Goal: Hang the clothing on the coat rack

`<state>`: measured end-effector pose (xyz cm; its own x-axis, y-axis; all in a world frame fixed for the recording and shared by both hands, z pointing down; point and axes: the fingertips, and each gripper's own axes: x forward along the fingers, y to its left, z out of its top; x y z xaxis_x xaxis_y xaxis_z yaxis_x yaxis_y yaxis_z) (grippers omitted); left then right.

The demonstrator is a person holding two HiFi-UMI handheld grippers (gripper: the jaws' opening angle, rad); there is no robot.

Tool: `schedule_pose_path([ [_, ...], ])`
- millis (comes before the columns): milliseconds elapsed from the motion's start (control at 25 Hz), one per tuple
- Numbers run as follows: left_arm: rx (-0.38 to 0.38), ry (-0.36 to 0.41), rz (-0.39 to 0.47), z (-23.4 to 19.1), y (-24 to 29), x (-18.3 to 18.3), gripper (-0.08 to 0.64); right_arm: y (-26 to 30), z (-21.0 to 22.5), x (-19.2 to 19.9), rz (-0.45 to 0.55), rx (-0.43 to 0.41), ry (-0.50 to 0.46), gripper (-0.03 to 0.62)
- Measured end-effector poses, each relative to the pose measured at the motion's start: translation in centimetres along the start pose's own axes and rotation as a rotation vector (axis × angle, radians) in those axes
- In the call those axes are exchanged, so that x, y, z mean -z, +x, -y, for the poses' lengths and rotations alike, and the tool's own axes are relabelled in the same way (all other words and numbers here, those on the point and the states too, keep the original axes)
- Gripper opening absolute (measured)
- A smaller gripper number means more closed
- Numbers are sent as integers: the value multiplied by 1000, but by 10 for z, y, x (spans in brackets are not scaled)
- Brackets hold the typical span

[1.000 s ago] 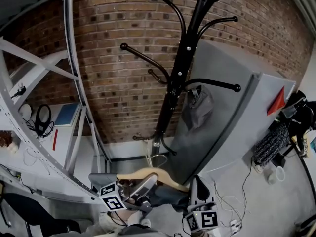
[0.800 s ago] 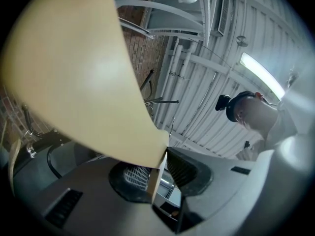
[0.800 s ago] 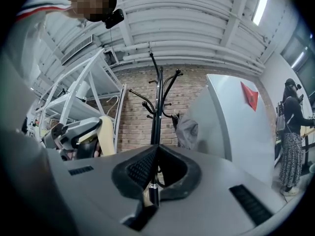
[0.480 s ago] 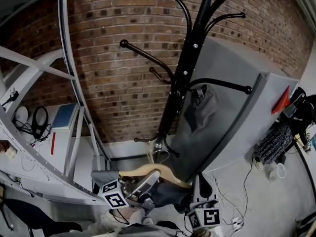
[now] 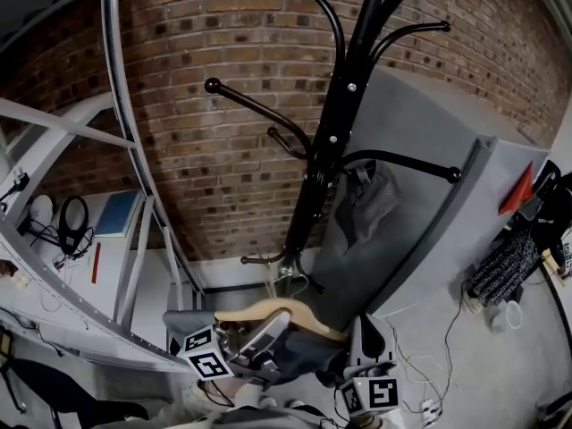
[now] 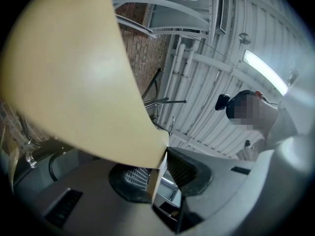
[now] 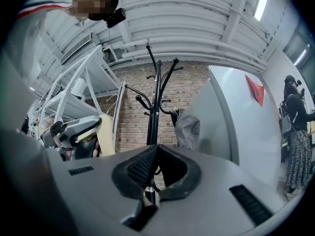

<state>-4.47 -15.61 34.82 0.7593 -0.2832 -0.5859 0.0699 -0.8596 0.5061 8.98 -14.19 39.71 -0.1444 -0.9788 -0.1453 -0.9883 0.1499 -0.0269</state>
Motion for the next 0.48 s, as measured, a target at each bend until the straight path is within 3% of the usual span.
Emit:
schedule_pose_path([
  [480,-17,52,6,1,44,-13,95,7,59,-14,42,62,-5,21],
])
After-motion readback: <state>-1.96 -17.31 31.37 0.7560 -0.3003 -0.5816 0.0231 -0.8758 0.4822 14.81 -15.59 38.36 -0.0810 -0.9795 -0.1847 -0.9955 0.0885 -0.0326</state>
